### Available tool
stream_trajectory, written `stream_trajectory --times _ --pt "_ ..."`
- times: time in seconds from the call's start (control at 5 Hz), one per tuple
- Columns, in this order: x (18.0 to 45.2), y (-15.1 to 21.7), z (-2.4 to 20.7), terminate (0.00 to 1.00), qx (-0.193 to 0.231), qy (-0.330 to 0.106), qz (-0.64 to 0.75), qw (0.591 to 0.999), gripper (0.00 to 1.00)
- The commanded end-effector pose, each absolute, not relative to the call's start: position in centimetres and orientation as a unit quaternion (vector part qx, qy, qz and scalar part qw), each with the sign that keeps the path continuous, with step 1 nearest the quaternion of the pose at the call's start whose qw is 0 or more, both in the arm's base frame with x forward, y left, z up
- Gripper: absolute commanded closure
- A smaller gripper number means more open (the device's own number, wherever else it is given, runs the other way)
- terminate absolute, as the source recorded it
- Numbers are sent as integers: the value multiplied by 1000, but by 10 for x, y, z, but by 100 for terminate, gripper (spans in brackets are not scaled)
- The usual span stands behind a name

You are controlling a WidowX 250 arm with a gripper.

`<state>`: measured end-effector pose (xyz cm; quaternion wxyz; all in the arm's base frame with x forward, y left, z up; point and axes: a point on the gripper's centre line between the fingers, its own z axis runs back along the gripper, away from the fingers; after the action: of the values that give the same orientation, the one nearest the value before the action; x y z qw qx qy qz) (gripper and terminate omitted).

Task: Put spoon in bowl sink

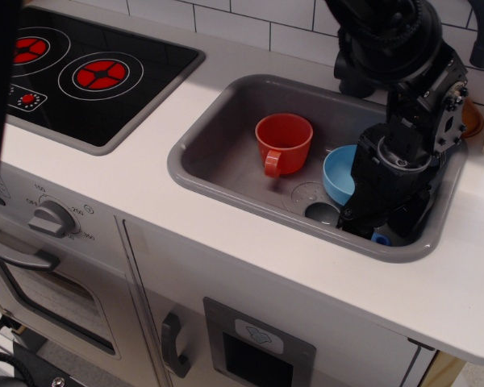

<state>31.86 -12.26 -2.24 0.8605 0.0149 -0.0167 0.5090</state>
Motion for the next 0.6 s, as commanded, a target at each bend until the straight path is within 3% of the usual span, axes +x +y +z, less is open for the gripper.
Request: stream_trajectory --times 0.0,0.4 --pt "316 -131 -13 0 -1 -1 500 866 100" --pt "312 -127 -2 0 0 31 510 860 100"
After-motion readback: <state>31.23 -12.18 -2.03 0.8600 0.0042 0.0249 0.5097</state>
